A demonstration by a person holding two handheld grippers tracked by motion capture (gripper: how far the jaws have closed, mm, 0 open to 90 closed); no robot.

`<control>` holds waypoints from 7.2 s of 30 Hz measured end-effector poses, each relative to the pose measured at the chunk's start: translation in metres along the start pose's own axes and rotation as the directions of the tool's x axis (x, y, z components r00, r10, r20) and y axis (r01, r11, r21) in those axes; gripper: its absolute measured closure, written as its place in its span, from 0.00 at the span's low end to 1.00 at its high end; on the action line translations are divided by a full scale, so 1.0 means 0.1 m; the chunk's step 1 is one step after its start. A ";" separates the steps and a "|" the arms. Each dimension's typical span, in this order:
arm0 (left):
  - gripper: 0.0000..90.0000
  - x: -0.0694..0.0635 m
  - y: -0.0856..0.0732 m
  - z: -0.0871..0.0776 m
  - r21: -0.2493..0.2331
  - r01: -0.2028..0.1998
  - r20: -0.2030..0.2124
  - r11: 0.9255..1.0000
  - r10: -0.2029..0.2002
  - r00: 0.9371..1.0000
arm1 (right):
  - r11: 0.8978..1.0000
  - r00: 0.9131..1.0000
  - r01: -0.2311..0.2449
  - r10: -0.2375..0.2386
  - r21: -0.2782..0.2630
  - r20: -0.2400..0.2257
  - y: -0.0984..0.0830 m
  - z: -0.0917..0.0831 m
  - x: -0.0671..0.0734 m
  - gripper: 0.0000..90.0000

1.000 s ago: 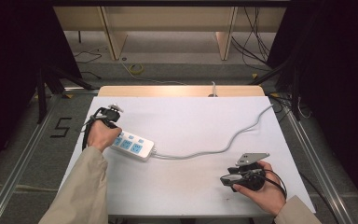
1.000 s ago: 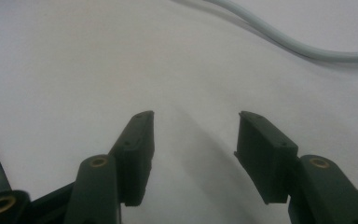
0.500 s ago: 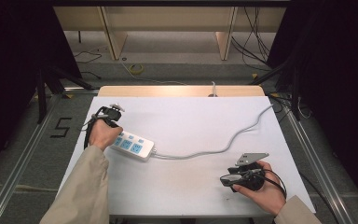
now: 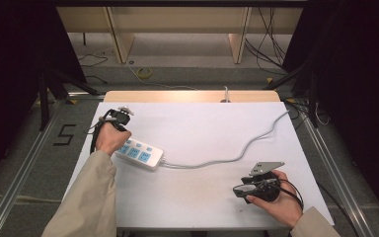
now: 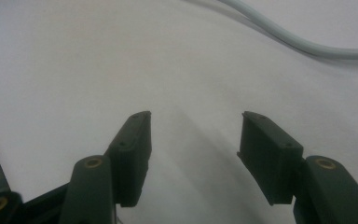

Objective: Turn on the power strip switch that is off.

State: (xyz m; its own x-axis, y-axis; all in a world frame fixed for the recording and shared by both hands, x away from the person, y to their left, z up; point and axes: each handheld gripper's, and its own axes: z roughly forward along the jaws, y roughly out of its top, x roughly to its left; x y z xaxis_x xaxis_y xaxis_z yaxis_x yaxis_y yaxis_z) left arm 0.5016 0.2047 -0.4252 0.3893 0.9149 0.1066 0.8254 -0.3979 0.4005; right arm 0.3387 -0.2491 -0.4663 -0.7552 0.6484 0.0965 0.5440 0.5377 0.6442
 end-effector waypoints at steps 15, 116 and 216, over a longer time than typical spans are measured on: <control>1.00 -0.01 0.07 0.00 0.015 -0.015 -0.017 1.000 0.015 1.000 | 1.000 1.000 -0.002 0.002 -0.001 0.002 0.01 -0.01 0.00 0.49; 1.00 -0.06 0.21 0.19 0.174 -0.032 -0.026 0.984 0.037 0.999 | 1.000 1.000 0.011 -0.011 -0.002 0.002 0.01 -0.02 0.01 0.49; 0.67 0.04 0.01 0.00 -0.048 0.040 0.019 0.998 -0.039 0.999 | 1.000 1.000 0.016 -0.016 -0.007 0.003 0.03 -0.01 0.01 0.49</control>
State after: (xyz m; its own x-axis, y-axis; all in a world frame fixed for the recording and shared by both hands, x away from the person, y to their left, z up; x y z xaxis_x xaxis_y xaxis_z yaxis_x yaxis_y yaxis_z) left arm 0.5040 0.2077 -0.4244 0.3644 0.9284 0.0730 0.8198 -0.3570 0.4477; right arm 0.3390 -0.2480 -0.4635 -0.7628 0.6411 0.0843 0.5294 0.5443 0.6508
